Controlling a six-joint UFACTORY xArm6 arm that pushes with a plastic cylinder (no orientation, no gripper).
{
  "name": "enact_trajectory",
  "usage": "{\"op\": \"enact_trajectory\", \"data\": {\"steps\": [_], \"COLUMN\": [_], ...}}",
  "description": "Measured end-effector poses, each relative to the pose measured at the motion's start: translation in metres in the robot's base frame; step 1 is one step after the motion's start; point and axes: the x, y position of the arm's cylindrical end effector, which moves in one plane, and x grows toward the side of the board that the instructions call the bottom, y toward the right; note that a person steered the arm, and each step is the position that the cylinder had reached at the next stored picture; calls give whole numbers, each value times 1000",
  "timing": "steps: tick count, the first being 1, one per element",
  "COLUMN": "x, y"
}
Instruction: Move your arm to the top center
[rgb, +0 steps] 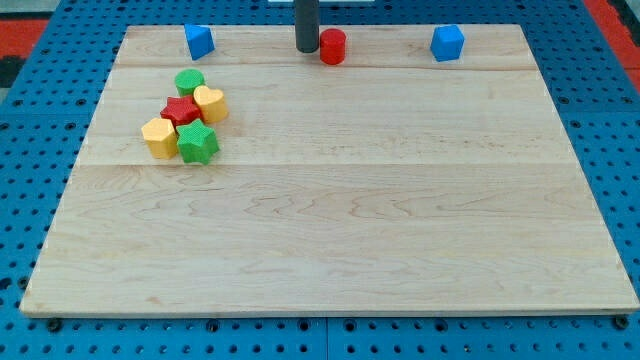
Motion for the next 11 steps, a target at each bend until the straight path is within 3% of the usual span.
{"op": "enact_trajectory", "data": {"steps": [5, 7, 11], "x": [-3, 67, 76], "y": [-55, -34, -16]}}
